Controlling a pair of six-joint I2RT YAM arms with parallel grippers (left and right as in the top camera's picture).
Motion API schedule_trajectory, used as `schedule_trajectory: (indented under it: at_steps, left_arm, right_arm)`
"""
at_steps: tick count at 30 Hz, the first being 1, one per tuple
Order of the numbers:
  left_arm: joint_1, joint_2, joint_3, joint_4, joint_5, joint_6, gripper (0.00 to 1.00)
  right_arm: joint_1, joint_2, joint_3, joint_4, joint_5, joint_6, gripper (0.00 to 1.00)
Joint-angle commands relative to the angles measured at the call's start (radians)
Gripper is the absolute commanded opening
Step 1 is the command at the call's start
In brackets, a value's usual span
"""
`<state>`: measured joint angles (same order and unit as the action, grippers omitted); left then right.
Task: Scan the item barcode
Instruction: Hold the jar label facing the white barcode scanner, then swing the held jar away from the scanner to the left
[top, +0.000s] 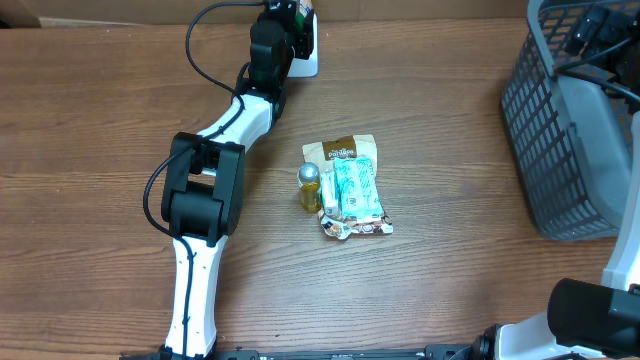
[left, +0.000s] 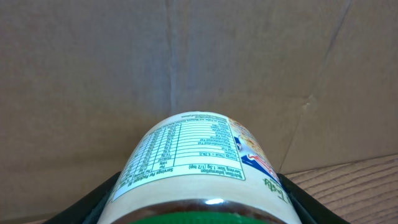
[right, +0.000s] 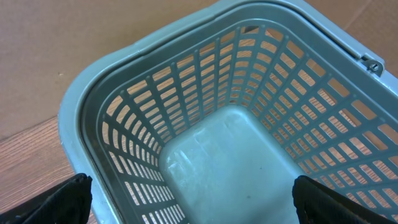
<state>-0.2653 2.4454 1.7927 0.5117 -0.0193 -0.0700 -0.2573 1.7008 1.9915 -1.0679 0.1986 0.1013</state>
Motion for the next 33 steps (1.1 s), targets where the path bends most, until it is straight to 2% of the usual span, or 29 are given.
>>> schedule_trajectory:
  at_steps: [1, 17, 23, 28, 33]
  left_arm:
    - [0.012, 0.032, 0.026, 0.019, -0.003, 0.023, 0.05]
    - [0.011, 0.043, 0.026, 0.077, 0.012, 0.026, 0.04]
    - [0.008, -0.059, 0.026, 0.043, -0.007, 0.032, 0.04]
    - [0.01, -0.243, 0.026, -0.178, -0.007, 0.033, 0.04]
    - [0.028, -0.438, 0.026, -0.576, -0.024, 0.032, 0.04]
  right_arm:
    - [0.0, -0.01, 0.018, 0.004, 0.01, 0.004, 1.0]
    - [0.0, -0.01, 0.018, 0.004, 0.01, 0.004, 1.0]
    - [0.0, -0.01, 0.018, 0.004, 0.01, 0.004, 1.0]
    - [0.0, -0.01, 0.018, 0.004, 0.01, 0.004, 1.0]
    - [0.0, -0.01, 0.018, 0.004, 0.01, 0.004, 1.0]
